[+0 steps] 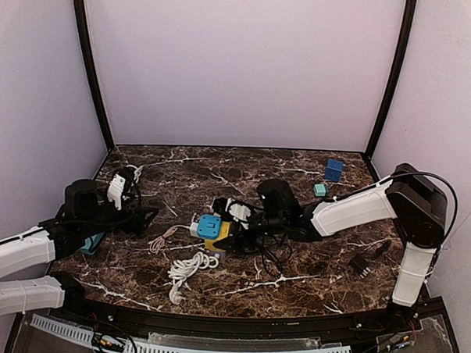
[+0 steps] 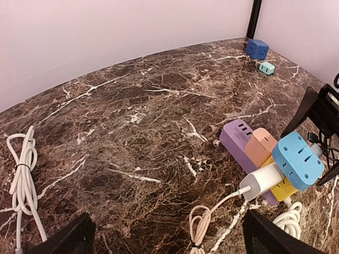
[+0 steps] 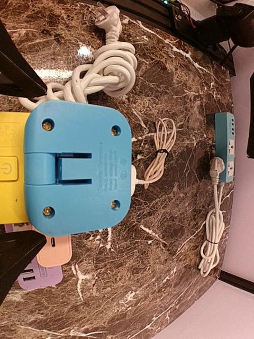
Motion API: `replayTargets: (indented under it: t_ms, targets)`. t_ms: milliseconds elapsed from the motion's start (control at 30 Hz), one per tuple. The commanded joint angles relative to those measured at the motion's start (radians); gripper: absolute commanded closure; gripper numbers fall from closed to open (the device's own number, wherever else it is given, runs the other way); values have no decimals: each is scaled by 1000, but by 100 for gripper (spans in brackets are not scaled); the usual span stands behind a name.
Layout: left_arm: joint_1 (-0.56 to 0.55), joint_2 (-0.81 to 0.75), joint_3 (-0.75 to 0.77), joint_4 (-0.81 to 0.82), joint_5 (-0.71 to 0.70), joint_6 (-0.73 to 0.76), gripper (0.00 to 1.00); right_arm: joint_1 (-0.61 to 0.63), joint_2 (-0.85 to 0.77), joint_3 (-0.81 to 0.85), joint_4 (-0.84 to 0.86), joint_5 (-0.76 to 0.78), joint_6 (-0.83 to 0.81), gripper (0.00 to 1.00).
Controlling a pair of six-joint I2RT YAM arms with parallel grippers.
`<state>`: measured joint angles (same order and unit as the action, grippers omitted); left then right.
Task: Insert the plug
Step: Move the socket to the center of the board.
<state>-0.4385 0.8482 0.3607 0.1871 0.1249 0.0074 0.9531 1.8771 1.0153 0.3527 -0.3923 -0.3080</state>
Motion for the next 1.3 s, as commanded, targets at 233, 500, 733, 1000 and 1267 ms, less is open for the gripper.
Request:
replayTargets:
  t_ms: [233,500,733,1000,1267]
  targets:
    - [128,-199,-140,109,37,-141,1,10,39,29,-2,90,21,25]
    - [216,-247,-156,161,34,-165,1,11,42,33,9,102,65,52]
    - [227,-223,-164,178,51,-149,1,6,44,30,71,251,124,67]
    - [240,-214,-169,192,52,-146,1,-84,159,227,-26,588,239,66]
    - [247,-216,-169,187,47,-146,1,-232,409,619,-263,691,396,62]
